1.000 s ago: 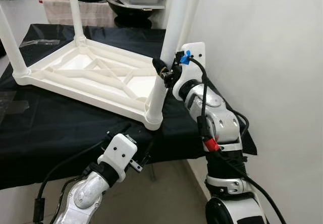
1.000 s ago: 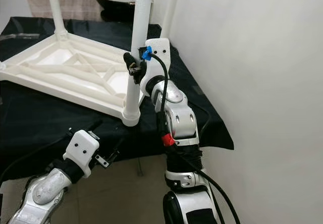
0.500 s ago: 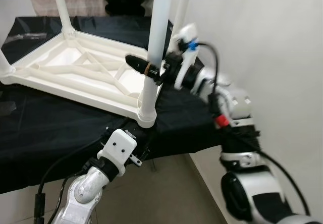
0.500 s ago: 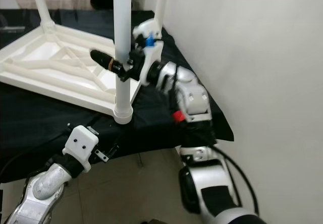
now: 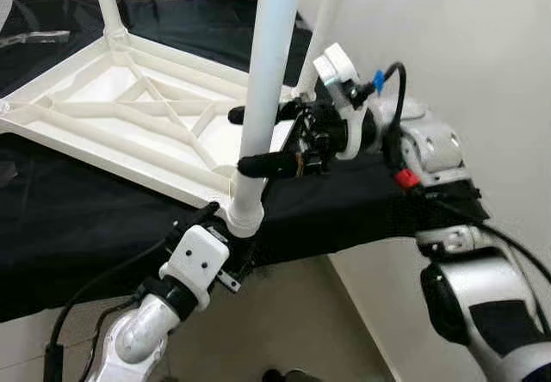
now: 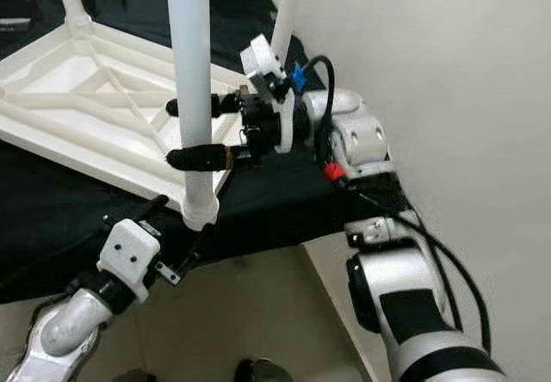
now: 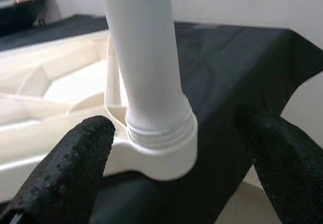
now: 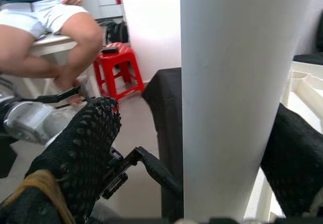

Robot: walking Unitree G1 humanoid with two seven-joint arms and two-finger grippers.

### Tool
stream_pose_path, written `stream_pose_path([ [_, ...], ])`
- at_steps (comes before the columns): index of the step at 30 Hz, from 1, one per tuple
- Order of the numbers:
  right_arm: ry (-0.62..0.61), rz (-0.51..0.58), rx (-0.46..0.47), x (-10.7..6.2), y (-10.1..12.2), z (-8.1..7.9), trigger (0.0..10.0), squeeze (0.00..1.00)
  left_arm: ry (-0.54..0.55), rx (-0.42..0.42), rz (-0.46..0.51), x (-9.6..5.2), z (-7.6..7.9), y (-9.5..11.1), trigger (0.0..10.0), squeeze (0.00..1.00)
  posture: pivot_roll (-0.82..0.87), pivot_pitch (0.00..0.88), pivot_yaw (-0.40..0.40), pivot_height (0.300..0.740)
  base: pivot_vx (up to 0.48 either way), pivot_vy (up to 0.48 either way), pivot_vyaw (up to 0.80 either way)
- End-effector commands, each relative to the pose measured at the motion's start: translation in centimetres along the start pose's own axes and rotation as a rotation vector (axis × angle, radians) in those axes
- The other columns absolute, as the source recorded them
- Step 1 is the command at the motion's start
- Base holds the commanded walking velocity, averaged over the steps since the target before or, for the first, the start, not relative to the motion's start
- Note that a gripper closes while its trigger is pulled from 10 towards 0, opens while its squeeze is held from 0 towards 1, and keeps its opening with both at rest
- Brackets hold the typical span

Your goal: Building children table

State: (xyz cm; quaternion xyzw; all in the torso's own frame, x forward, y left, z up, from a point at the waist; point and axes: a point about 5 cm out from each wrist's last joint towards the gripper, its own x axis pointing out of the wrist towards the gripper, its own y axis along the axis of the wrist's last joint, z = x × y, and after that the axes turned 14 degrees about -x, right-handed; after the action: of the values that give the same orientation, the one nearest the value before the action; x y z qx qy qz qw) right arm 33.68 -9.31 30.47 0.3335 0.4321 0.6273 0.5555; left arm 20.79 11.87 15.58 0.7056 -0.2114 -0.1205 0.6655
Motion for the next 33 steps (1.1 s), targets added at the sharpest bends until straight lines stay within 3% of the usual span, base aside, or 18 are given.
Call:
stream_pose_path([
  [1,0.038,0.002,-0.011,-0.2,0.2,-0.1,8.4,0.0,-0.02,0.003,-0.005,-0.2,0.4,0.2,10.0,0.0,0.07,0.22,-0.146,0.74,0.0,0.0,0.0],
  [2,0.051,0.003,-0.009,-0.3,0.3,-0.1,8.4,0.0,-0.021,0.002,-0.006,-0.2,0.4,0.2,10.0,0.0,0.07,0.22,-0.146,0.74,0.0,0.0,0.0],
  [3,0.068,0.007,-0.003,-0.4,0.5,-0.1,1.0,0.0,-0.022,0.0,-0.008,-0.3,0.5,0.2,10.0,0.0,0.07,0.224,-0.143,0.74,0.0,0.0,0.0],
  [4,0.085,0.009,0.006,-0.6,0.6,-0.1,0.0,0.0,-0.022,-0.002,-0.011,-0.4,0.6,0.3,10.0,0.0,0.07,0.226,-0.142,0.74,0.0,0.0,0.0],
  [14,0.043,0.015,-0.002,-1.0,0.9,0.8,0.0,0.0,-0.023,-0.008,-0.019,-0.2,0.7,0.3,10.0,0.0,0.05,0.206,-0.135,0.74,0.0,0.0,0.0],
  [16,-0.143,-0.04,-0.014,-1.5,0.6,1.6,0.0,0.0,-0.02,-0.009,-0.017,0.0,0.5,0.1,10.0,0.0,0.04,0.19,-0.144,0.74,0.0,0.0,0.0],
  [17,-0.143,-0.04,-0.014,-1.5,0.6,1.6,0.0,0.0,-0.02,-0.009,-0.017,0.0,0.5,0.1,10.0,0.0,0.04,0.19,-0.144,0.74,0.0,0.0,0.0],
  [19,-0.324,-0.04,0.024,-1.0,0.1,1.6,0.0,0.0,-0.017,-0.01,-0.015,0.3,0.4,-0.1,10.0,0.0,0.02,0.163,-0.171,0.74,0.0,0.0,0.0],
  [20,-0.324,-0.04,0.024,-1.0,0.1,1.6,0.0,0.0,-0.017,-0.01,-0.015,0.3,0.4,-0.1,10.0,0.0,0.02,0.163,-0.171,0.74,0.0,0.0,0.0],
  [21,-0.932,-0.122,0.095,-1.6,-1.9,3.5,0.0,0.0,-0.014,-0.009,-0.015,0.4,0.3,-0.3,10.0,0.0,0.02,0.143,-0.177,0.74,0.0,0.0,0.0],
  [22,-1.374,-0.212,0.187,-2.8,-3.6,3.9,0.0,0.0,-0.012,-0.008,-0.016,0.6,0.2,-0.4,10.0,0.0,0.01,0.14,-0.172,0.74,0.0,0.0,0.0],
  [23,-1.596,-0.318,0.263,-3.7,-6.5,1.9,0.0,0.0,-0.004,-0.007,-0.013,0.8,0.0,-0.5,10.0,0.0,0.0,0.121,-0.153,0.74,0.0,0.0,0.0],
  [24,-1.677,-0.365,0.32,-3.8,-8.5,0.1,0.0,0.0,0.0,-0.006,-0.012,0.9,-0.2,-0.6,10.0,0.0,0.0,0.121,-0.152,0.74,0.0,0.0,0.0],
  [25,-1.677,-0.365,0.32,-3.8,-8.5,0.1,0.0,0.0,0.0,-0.006,-0.012,0.9,-0.2,-0.6,10.0,0.0,0.0,0.121,-0.152,0.74,0.0,0.0,0.0],
  [26,-1.578,-0.319,0.352,-1.7,-9.1,-1.3,0.0,0.0,-0.009,0.003,-0.016,1.2,-0.4,-0.8,10.0,0.0,0.01,0.099,-0.138,0.74,0.0,0.0,0.0],
  [27,-1.578,-0.319,0.352,-1.7,-9.1,-1.3,0.0,0.0,-0.009,0.003,-0.016,1.2,-0.4,-0.8,10.0,0.0,0.01,0.099,-0.138,0.74,0.0,0.0,0.0],
  [28,-1.522,-0.279,0.354,0.1,-8.4,-1.2,0.0,0.0,-0.021,0.007,-0.024,1.3,-0.5,-1.1,10.0,0.0,0.01,0.079,-0.135,0.74,0.0,0.0,0.0],
  [33,-1.44,-0.241,0.357,2.3,-7.6,-1.1,0.0,0.0,-0.03,0.009,-0.033,1.5,-0.7,-1.5,10.0,0.0,0.01,0.063,-0.135,0.74,0.0,0.0,0.0],
])
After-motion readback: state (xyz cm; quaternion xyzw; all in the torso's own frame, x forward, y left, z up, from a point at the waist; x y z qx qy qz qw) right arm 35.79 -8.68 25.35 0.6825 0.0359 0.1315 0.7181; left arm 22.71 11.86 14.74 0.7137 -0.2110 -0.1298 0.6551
